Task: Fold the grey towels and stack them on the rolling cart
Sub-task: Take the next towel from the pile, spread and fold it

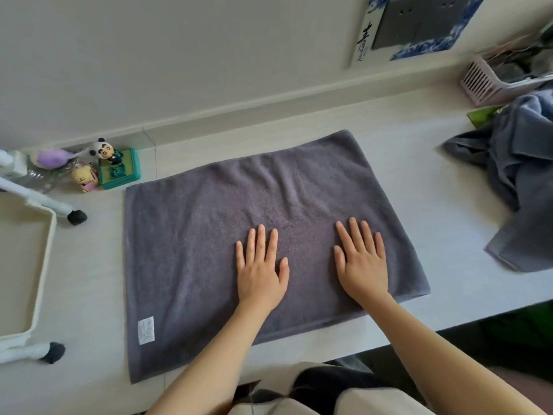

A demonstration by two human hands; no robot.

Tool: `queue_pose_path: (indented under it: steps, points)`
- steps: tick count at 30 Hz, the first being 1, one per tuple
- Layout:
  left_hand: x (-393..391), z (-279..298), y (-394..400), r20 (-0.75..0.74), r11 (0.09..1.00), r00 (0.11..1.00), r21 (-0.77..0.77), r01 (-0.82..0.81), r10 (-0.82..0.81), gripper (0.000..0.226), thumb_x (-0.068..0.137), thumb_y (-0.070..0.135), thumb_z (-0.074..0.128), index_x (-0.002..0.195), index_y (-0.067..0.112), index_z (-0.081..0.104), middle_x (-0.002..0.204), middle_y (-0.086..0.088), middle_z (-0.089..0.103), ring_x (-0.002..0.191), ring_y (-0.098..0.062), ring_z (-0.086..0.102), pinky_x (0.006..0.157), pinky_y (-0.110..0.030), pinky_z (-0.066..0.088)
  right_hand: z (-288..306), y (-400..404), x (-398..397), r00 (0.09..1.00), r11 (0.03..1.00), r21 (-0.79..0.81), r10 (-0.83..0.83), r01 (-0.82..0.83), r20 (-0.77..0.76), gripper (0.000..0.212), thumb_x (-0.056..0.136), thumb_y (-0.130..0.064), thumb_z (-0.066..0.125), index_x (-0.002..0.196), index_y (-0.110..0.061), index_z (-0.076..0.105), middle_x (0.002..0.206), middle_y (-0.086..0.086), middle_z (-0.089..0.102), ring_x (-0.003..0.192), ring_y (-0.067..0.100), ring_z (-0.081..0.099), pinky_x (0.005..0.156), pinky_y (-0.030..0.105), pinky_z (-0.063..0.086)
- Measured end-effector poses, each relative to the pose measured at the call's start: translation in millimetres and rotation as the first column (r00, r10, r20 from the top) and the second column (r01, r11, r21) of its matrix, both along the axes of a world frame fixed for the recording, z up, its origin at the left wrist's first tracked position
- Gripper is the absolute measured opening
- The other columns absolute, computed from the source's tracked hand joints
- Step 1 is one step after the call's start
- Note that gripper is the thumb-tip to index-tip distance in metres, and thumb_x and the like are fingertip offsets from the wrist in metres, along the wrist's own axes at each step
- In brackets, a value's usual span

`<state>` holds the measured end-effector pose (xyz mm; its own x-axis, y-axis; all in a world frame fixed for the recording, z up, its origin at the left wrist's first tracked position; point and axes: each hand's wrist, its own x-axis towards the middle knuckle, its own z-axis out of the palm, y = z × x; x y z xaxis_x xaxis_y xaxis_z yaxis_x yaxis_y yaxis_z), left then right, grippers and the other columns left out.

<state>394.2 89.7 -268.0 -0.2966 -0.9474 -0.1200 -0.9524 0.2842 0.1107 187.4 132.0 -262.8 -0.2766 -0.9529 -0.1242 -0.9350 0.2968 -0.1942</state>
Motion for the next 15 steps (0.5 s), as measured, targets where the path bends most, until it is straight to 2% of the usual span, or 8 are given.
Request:
queue_pose_path:
  steps: [3, 6, 8, 11, 15]
  points:
    - [-3.0, -1.6, -0.7, 0.011, 1.0, 1.0, -0.006, -0.011, 0.011, 0.063, 0.092, 0.046, 0.027, 0.148, 0.017, 0.027, 0.154, -0.01, 0.026, 0.142, -0.028, 0.025, 0.113, -0.052, 0.014, 1.2, 4.0, -38.2, 0.996, 0.995, 0.05, -0.085, 0.086, -0.019, 0.06, 0.093, -0.049, 0.008, 0.15, -0.031, 0.016, 0.157, 0.0, 0.014, 0.146, 0.02, 0.006, 0.118, 0.039, -0.002]
    - [-7.2, 1.2, 0.8, -0.015, 0.999, 0.999, -0.001, -0.042, 0.042, 0.062, 0.09, 0.045, 0.029, 0.146, 0.017, 0.033, 0.154, -0.01, 0.028, 0.142, -0.028, 0.026, 0.114, -0.051, 0.015, 4.5, -2.3, -40.6, 0.995, 0.995, 0.015, -0.098, 0.098, -0.027, 0.061, 0.093, -0.045, 0.015, 0.148, -0.022, 0.026, 0.155, 0.007, 0.023, 0.144, 0.025, 0.016, 0.117, 0.042, 0.002]
    - [-11.9, 5.3, -2.0, -0.094, 0.996, 0.992, -0.002, -0.084, 0.084, 0.059, 0.088, 0.04, 0.033, 0.141, 0.016, 0.043, 0.151, -0.012, 0.034, 0.14, -0.028, 0.031, 0.114, -0.05, 0.017, 8.6, -11.7, -23.4, 1.0, 0.999, -0.044, -0.007, 0.007, 0.001, 0.056, 0.093, -0.038, 0.025, 0.143, -0.015, 0.038, 0.15, 0.011, 0.034, 0.141, 0.029, 0.027, 0.115, 0.044, 0.008]
    - [-24.4, 11.5, -24.3, -0.23, 0.98, 0.957, -0.059, -0.192, 0.174, 0.053, 0.086, 0.027, 0.033, 0.134, 0.011, 0.051, 0.147, -0.015, 0.039, 0.135, -0.03, 0.038, 0.111, -0.051, 0.025, 14.7, -40.5, 11.3, 0.975, 0.975, -0.115, 0.203, -0.192, 0.091, 0.05, 0.093, -0.03, 0.032, 0.139, -0.015, 0.045, 0.147, 0.011, 0.04, 0.137, 0.029, 0.034, 0.114, 0.043, 0.012]
    - [-18.7, 12.6, -80.9, -0.289, 0.927, 0.899, -0.084, -0.366, 0.329, 0.052, 0.09, 0.015, 0.031, 0.14, 0.005, 0.041, 0.15, -0.019, 0.032, 0.14, -0.033, 0.029, 0.114, -0.052, 0.019, 10.2, -99.2, 45.8, 0.897, 0.911, -0.124, 0.411, -0.394, 0.162, 0.048, 0.093, -0.028, 0.032, 0.138, -0.015, 0.046, 0.145, 0.01, 0.043, 0.136, 0.029, 0.037, 0.114, 0.042, 0.016]
